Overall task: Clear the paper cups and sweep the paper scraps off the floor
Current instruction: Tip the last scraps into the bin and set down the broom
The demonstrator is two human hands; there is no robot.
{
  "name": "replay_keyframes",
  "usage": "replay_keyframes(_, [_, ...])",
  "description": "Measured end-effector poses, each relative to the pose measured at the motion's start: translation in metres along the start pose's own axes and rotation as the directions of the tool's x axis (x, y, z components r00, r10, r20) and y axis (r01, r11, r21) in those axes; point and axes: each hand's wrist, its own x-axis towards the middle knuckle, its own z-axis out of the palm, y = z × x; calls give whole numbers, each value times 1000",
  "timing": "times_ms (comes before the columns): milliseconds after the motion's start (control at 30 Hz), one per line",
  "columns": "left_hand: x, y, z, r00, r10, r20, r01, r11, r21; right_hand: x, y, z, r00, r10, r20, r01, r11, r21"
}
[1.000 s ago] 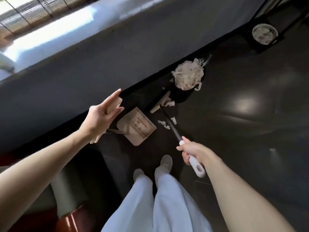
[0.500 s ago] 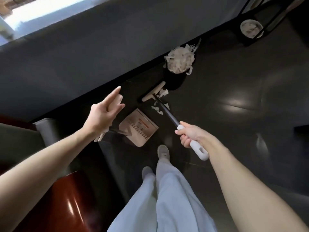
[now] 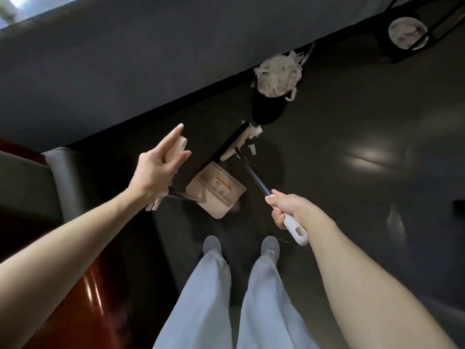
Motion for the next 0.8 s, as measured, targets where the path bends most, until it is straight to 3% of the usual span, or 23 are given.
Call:
replay_keyframes(167, [-13,12,26,1000,-1,7,1,1000,-9,-21,33,-62,999,-4,-52,0,996,-84])
replay_keyframes(367, [-24,29,50,999,23,25,-23,1000,9,-60,57,-114,985,-173,13,168,935,-312])
replay_keyframes(433, [-31,32,55,999,19,27,-19,999,27,-73,46,-118,967,-253,-3,219,842,-493])
replay_keyframes(533, [-42,35,61,1000,15,19,-16,1000,25,-92,15,-114,925,-380,-26,234,620,-749])
replay_keyframes(733, [-54,40,74,1000,7,-17,-7,1000,7,-103,-34,-106,816,-562,-137,-64,148,-987])
replay_keyframes(800, [-58,40,78,1000,-5,-29,5,1000,0,-95,-42,-112,773,-615,-153,-140,69,-988])
